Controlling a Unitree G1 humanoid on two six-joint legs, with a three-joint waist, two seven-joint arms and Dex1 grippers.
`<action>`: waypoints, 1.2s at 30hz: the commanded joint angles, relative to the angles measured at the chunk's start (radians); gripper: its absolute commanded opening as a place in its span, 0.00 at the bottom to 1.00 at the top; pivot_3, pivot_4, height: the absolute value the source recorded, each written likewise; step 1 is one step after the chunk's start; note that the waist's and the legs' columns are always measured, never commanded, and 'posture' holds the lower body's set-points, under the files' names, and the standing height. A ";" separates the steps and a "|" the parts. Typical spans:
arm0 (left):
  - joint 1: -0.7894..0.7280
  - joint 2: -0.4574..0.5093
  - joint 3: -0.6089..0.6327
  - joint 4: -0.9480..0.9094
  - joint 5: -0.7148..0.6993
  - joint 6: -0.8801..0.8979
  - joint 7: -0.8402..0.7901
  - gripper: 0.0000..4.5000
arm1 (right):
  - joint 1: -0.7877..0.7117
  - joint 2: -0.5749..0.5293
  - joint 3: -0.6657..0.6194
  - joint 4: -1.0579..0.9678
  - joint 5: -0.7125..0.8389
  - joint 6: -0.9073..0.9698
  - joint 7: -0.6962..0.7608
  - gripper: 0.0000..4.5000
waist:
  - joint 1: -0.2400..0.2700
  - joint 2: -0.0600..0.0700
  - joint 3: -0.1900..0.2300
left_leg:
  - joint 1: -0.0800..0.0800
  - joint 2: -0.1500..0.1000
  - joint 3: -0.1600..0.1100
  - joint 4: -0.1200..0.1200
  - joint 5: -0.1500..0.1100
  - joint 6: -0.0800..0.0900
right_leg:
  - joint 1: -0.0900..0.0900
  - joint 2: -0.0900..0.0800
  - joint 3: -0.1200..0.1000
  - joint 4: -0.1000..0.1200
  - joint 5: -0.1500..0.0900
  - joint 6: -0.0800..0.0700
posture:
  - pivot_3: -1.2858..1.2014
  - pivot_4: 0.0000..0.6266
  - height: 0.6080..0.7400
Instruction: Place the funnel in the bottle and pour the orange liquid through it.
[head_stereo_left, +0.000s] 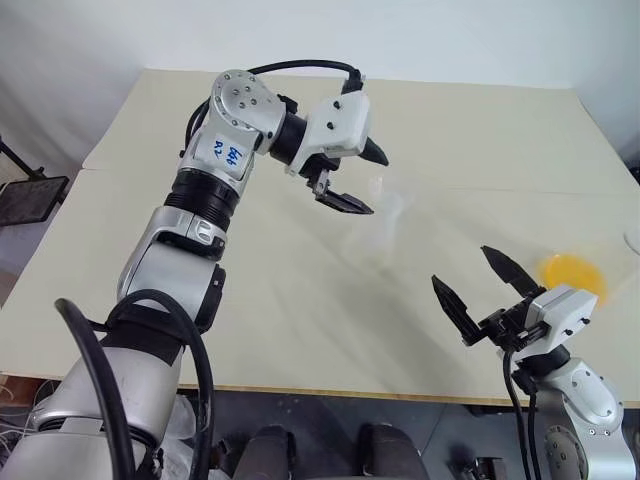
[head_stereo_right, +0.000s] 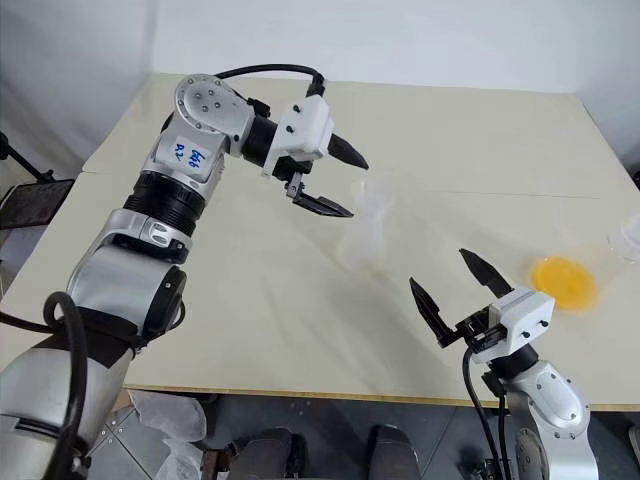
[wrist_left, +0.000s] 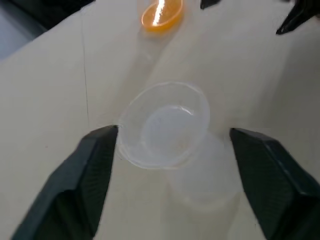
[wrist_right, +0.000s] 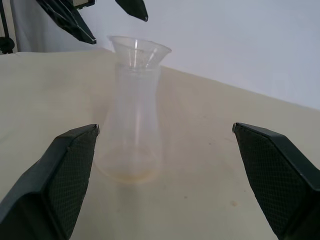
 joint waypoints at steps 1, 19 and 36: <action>0.070 0.021 0.092 -0.126 -0.140 0.121 -0.053 1.00 | 0.030 -0.008 -0.056 -0.044 0.011 -0.035 -0.015 1.00 | -0.002 0.000 0.000 | 0.000 0.000 0.000 0.000 0.000 0.000 | 0.000 0.000 0.000 0.000 0.000 0.000 | 0.52 0.24 1.00; 0.663 0.137 0.302 -0.563 -0.367 0.339 0.161 1.00 | 0.229 0.084 -0.453 0.015 0.135 -0.023 -0.242 1.00 | -0.020 0.001 -0.001 | 0.002 0.000 -0.008 0.001 0.000 0.000 | 0.002 0.000 0.004 0.002 0.000 0.000 | 0.52 0.24 1.00; 0.813 0.103 0.277 -0.783 -0.453 0.430 0.274 1.00 | -0.073 -0.202 -0.509 0.273 0.198 0.251 -0.293 1.00 | -0.021 0.005 -0.003 | 0.005 0.000 -0.005 0.001 0.000 0.000 | 0.002 0.000 0.010 0.002 0.000 0.000 | 0.52 0.24 1.00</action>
